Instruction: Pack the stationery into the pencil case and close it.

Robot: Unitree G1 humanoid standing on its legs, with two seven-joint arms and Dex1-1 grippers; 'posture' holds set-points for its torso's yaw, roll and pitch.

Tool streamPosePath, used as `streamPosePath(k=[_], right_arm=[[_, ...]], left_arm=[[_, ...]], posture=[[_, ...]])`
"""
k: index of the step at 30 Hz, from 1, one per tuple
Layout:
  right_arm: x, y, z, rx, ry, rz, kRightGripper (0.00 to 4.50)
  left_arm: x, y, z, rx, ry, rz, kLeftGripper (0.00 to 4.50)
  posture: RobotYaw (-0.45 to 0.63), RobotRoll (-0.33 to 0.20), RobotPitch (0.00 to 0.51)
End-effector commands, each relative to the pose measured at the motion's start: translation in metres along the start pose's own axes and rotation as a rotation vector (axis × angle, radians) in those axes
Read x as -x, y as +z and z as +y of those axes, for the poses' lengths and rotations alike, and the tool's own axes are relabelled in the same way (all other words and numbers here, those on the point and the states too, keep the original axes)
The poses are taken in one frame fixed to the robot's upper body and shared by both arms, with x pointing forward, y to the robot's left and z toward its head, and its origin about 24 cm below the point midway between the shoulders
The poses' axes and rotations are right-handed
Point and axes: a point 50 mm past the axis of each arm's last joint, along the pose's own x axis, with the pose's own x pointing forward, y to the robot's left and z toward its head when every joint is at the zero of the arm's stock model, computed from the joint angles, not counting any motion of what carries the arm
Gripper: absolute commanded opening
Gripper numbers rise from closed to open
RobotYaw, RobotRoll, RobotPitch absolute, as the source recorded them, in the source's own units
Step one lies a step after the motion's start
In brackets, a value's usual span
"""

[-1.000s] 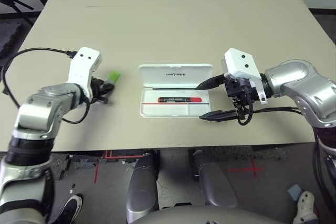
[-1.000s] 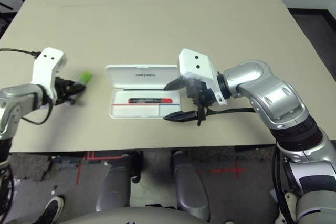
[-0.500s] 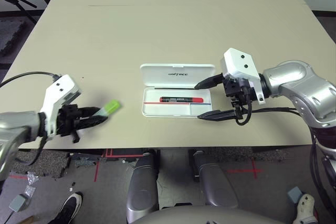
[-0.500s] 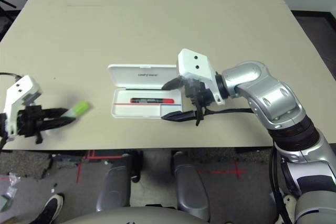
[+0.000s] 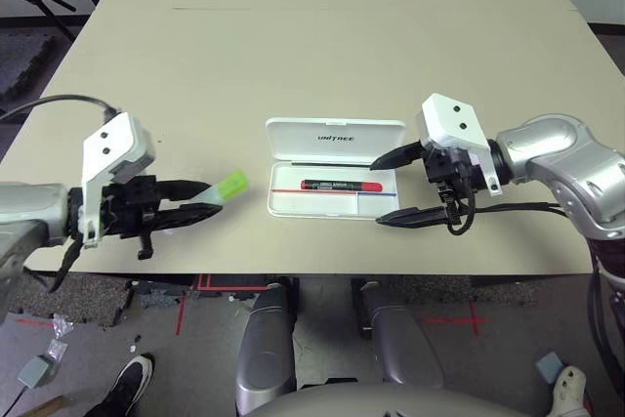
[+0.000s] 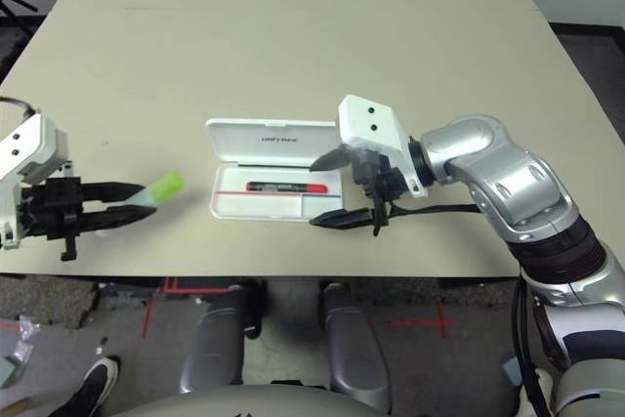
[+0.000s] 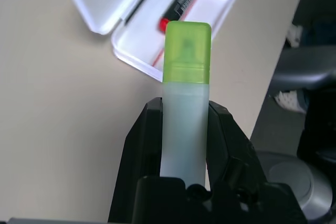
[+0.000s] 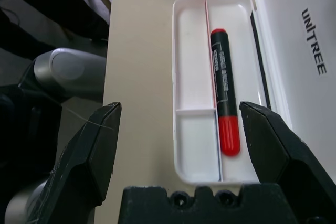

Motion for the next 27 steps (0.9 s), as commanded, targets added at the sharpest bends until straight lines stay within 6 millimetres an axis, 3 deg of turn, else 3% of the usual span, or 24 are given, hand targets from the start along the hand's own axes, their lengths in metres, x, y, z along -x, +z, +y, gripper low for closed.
streamPosePath(k=[1,10,15,27], right_arm=[[0.007,-0.002,-0.001,-0.012,-0.002,0.011,4.5],[0.029,-0.021,-0.002,-0.097,-0.038,0.013,4.5],[0.037,-0.025,0.003,-0.155,-0.017,-0.052,4.5],[0.051,-0.048,0.01,-0.203,-0.06,-0.026,4.5]], left_arm=[[-0.008,0.009,-0.003,-0.07,-0.033,0.029,1.1],[-0.044,0.039,-0.006,-0.163,-0.11,-0.054,1.1],[-0.063,0.044,-0.01,-0.207,-0.163,-0.044,1.1],[-0.102,0.052,-0.006,-0.286,-0.194,-0.037,1.1]], posture=[[0.07,0.0,0.228],[0.05,0.0,0.218],[0.03,0.0,0.214],[0.0,0.0,0.232]])
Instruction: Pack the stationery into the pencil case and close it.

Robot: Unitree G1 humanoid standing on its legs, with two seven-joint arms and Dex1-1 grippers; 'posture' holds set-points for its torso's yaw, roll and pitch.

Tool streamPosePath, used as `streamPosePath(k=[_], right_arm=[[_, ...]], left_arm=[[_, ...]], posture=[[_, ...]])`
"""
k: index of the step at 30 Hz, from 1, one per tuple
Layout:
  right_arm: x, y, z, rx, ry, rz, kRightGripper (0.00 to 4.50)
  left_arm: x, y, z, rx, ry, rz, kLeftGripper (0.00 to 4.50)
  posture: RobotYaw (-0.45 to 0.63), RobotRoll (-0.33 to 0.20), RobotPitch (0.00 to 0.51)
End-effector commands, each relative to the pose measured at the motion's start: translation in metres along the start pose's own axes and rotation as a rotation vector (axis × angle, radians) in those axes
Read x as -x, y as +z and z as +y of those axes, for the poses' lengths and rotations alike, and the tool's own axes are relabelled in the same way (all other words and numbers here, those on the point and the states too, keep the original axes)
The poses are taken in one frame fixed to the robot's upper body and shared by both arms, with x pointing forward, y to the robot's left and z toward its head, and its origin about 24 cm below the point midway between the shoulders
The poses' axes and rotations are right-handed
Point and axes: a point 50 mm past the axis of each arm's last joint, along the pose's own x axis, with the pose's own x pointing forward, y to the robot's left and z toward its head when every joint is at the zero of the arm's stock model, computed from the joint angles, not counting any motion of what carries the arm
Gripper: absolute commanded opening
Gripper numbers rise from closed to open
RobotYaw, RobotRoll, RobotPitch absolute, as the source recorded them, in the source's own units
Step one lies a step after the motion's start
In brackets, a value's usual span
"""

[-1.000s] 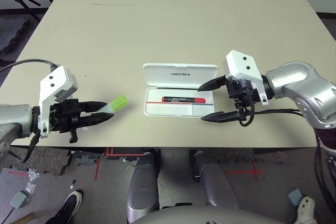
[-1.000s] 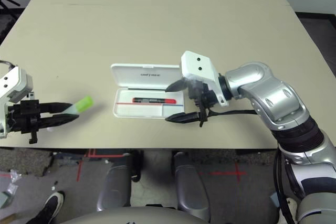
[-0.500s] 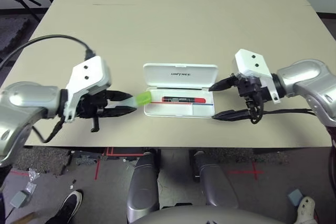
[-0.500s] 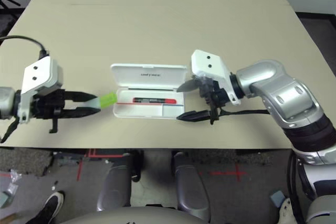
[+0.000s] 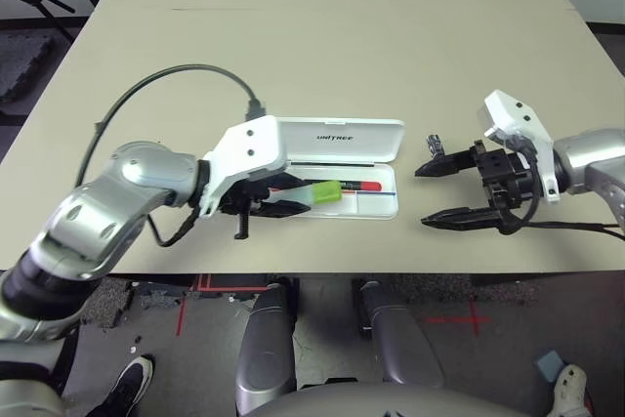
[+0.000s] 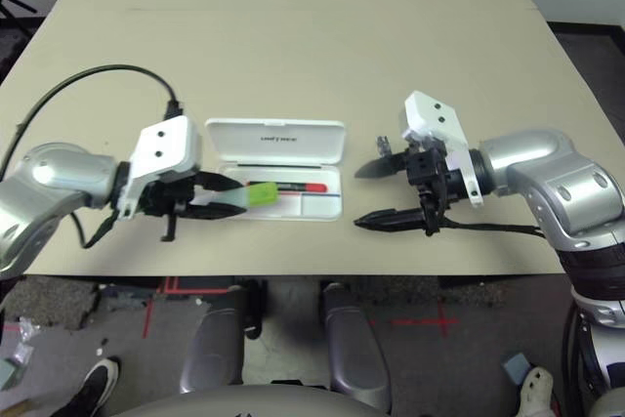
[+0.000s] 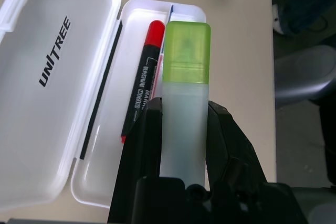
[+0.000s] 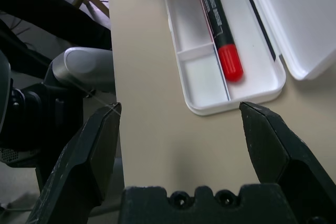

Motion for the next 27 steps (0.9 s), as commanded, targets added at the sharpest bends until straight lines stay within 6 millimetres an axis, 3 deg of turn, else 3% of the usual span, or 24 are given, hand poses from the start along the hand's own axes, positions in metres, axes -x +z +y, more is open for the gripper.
streamPosePath(k=[1,14,21,22,27], right_arm=[[0.006,-0.005,0.0,-0.001,-0.016,0.011,4.5],[0.003,-0.011,0.001,0.001,-0.033,0.022,4.5],[0.0,-0.011,0.002,0.005,-0.037,0.021,4.5],[0.0,-0.011,0.002,0.005,-0.038,0.021,4.5],[-0.001,-0.013,0.0,0.007,-0.043,0.022,4.5]], left_arm=[[-0.009,-0.003,0.001,-0.021,-0.024,0.021,1.1],[-0.028,-0.013,0.007,-0.061,-0.035,0.084,1.1],[-0.028,-0.012,0.006,-0.062,-0.042,0.085,1.1],[-0.027,-0.012,0.006,-0.064,-0.041,0.087,1.85],[-0.024,-0.008,0.003,-0.052,-0.046,0.074,3.64]], posture=[[0.0,0.0,0.232],[-0.02,0.0,0.237],[-0.02,0.0,0.24],[-0.02,0.0,0.24],[-0.02,0.0,0.239]])
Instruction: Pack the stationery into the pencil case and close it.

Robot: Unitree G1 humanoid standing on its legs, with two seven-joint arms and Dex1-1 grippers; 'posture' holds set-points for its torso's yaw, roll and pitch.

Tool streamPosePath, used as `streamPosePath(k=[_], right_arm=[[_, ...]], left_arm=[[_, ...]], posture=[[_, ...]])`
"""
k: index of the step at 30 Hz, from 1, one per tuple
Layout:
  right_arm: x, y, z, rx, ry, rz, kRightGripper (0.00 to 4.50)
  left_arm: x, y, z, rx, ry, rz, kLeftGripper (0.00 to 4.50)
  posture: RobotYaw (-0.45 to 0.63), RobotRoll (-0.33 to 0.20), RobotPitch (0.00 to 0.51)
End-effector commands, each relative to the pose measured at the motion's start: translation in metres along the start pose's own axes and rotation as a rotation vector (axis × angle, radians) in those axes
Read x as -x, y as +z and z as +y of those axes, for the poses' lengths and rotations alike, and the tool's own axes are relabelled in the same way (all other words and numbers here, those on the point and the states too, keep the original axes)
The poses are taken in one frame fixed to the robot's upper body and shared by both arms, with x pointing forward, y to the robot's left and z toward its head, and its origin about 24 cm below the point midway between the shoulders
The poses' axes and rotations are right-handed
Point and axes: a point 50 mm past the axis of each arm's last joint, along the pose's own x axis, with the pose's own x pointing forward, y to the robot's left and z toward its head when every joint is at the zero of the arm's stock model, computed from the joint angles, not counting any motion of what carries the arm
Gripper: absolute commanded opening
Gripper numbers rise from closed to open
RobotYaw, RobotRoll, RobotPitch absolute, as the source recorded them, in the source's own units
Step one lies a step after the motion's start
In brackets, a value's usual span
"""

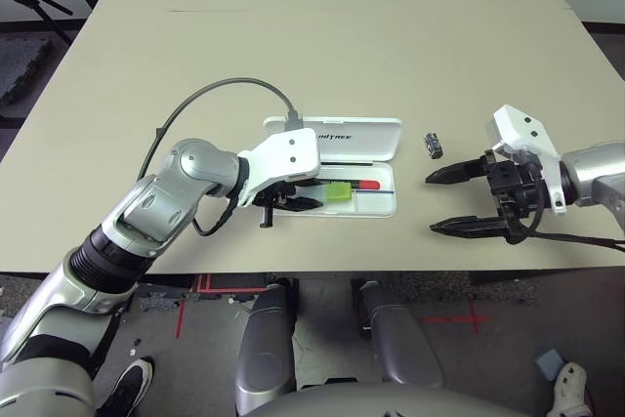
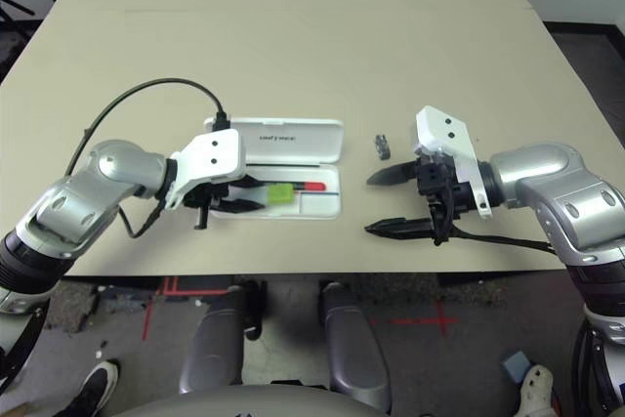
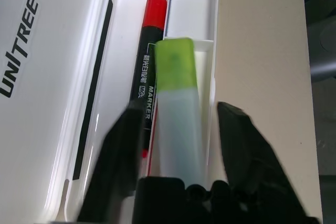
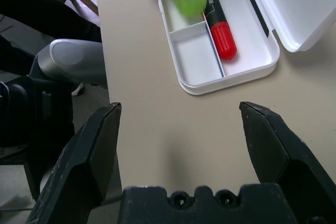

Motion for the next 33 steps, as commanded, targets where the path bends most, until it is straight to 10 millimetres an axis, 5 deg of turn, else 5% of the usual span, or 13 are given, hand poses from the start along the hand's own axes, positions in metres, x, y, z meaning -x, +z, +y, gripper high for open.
streamPosePath(k=[1,3,10,16,28,33], right_arm=[[-0.001,-0.003,-0.001,0.001,-0.004,0.011,4.5],[-0.002,-0.004,-0.001,0.002,-0.005,0.011,4.5],[0.003,-0.003,-0.007,0.002,-0.034,0.016,4.5],[0.028,-0.004,-0.021,-0.041,-0.156,0.016,4.5],[0.034,0.018,-0.06,-0.249,-0.762,-0.114,4.5],[0.022,0.023,-0.061,-0.356,-0.842,-0.103,4.5]], left_arm=[[0.002,0.005,-0.006,-0.009,-0.026,-0.011,4.0],[0.005,0.007,-0.007,-0.006,-0.021,-0.018,4.44],[0.024,0.009,-0.008,0.001,0.014,-0.046,4.44],[0.049,0.005,-0.014,0.003,0.013,-0.061,4.44],[0.063,-0.001,-0.012,0.008,0.084,-0.05,4.44],[0.078,0.004,-0.009,-0.027,0.106,-0.058,4.44]], posture=[[-0.01,0.0,0.238],[-0.01,0.0,0.237],[-0.01,0.0,0.234],[-0.01,0.0,0.235],[-0.03,0.0,0.232],[-0.03,0.0,0.223]])
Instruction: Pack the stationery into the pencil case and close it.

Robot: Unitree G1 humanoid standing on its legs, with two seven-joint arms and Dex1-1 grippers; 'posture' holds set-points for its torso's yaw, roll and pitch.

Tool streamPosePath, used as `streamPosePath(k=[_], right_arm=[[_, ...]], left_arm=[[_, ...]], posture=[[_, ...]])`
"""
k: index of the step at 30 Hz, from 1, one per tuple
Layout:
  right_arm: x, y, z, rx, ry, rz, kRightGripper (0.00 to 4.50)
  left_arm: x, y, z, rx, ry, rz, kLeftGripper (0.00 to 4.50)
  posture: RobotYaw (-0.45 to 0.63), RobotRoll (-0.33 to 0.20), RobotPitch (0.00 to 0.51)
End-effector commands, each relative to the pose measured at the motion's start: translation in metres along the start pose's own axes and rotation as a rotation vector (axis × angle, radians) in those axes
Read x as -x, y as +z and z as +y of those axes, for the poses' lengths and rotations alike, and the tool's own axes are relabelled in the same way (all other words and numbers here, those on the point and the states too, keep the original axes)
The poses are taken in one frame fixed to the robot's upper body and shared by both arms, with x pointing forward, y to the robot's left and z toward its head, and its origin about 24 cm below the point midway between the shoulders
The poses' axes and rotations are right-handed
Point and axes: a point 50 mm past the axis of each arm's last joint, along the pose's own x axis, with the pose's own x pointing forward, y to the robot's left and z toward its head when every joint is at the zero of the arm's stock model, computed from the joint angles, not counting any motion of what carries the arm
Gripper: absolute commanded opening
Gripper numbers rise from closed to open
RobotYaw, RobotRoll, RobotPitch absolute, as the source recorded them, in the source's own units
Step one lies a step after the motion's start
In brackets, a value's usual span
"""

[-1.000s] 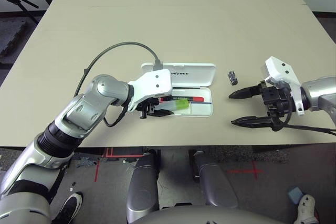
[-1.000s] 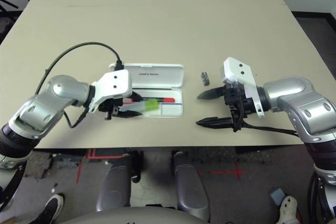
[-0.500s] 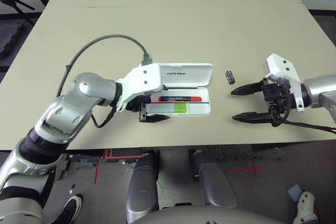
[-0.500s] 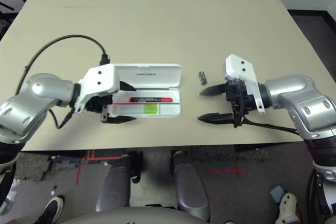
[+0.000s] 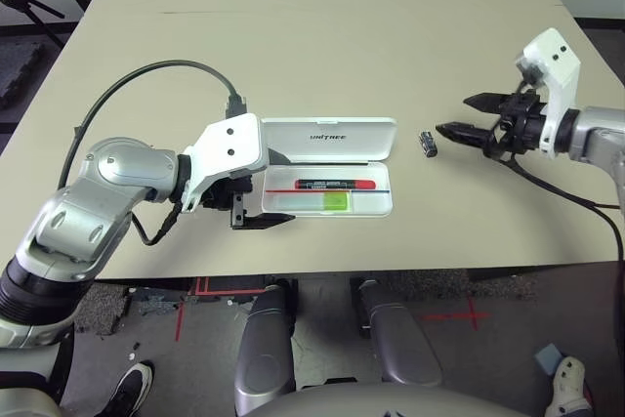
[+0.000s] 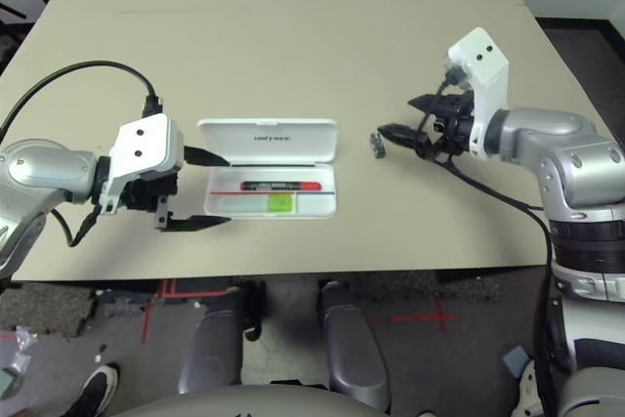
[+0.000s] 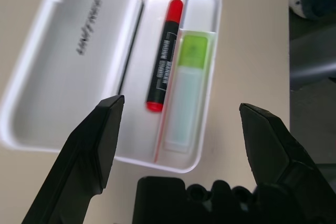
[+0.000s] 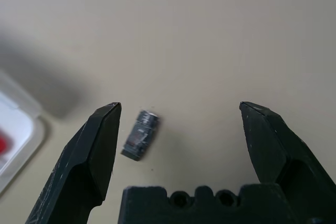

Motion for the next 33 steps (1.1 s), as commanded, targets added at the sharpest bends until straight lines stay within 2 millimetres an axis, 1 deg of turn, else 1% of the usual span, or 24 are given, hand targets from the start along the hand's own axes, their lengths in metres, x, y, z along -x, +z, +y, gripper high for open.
streamPosePath(k=[1,5,9,10,14,17,20,24,28,29,30,33], right_arm=[[-0.003,0.003,0.005,-0.048,-0.057,0.013,4.5],[-0.02,-0.006,0.02,-0.12,-0.054,0.042,4.5],[-0.035,-0.023,0.029,-0.155,-0.082,0.104,4.5],[-0.037,-0.025,0.03,-0.159,-0.084,0.109,4.5],[-0.049,-0.048,0.035,-0.171,-0.106,0.185,4.5],[-0.051,-0.054,0.036,-0.168,-0.107,0.202,4.5],[-0.053,-0.055,0.035,-0.165,-0.112,0.205,3.87],[-0.053,-0.054,0.035,-0.142,-0.098,0.202,2.41],[-0.051,-0.048,0.034,-0.111,-0.084,0.186,0.79],[-0.049,-0.046,0.033,-0.098,-0.078,0.182,0.44],[-0.048,-0.044,0.031,-0.086,-0.072,0.177,0.33],[-0.042,-0.036,0.029,-0.015,-0.021,0.146,0.33]], left_arm=[[0.007,0.003,0.0,-0.028,-0.014,-0.007,4.44],[0.006,0.003,0.001,-0.036,-0.006,-0.009,4.44],[0.005,0.005,0.001,-0.041,-0.003,-0.014,4.44],[0.005,0.005,0.001,-0.041,-0.003,-0.014,4.44],[0.003,0.01,-0.001,-0.05,-0.008,-0.027,4.44],[0.003,0.012,-0.001,-0.05,-0.008,-0.03,4.44],[0.003,0.012,-0.001,-0.05,-0.008,-0.027,4.5],[0.002,0.011,-0.002,-0.047,-0.004,-0.024,4.5],[0.002,0.011,-0.001,-0.047,-0.003,-0.022,4.5],[0.002,0.011,-0.001,-0.047,-0.002,-0.021,4.5],[0.002,0.01,-0.001,-0.047,-0.002,-0.02,4.5],[0.002,0.01,0.0,-0.047,-0.002,-0.016,4.5]], posture=[[-0.03,0.0,0.221],[-0.02,0.0,0.213],[0.0,0.0,0.207],[0.0,0.0,0.206],[0.01,0.0,0.204],[0.01,0.0,0.204],[0.01,0.0,0.204],[0.01,0.0,0.204],[0.01,0.0,0.205],[0.01,0.0,0.205],[0.01,0.0,0.205],[0.01,0.0,0.207]])
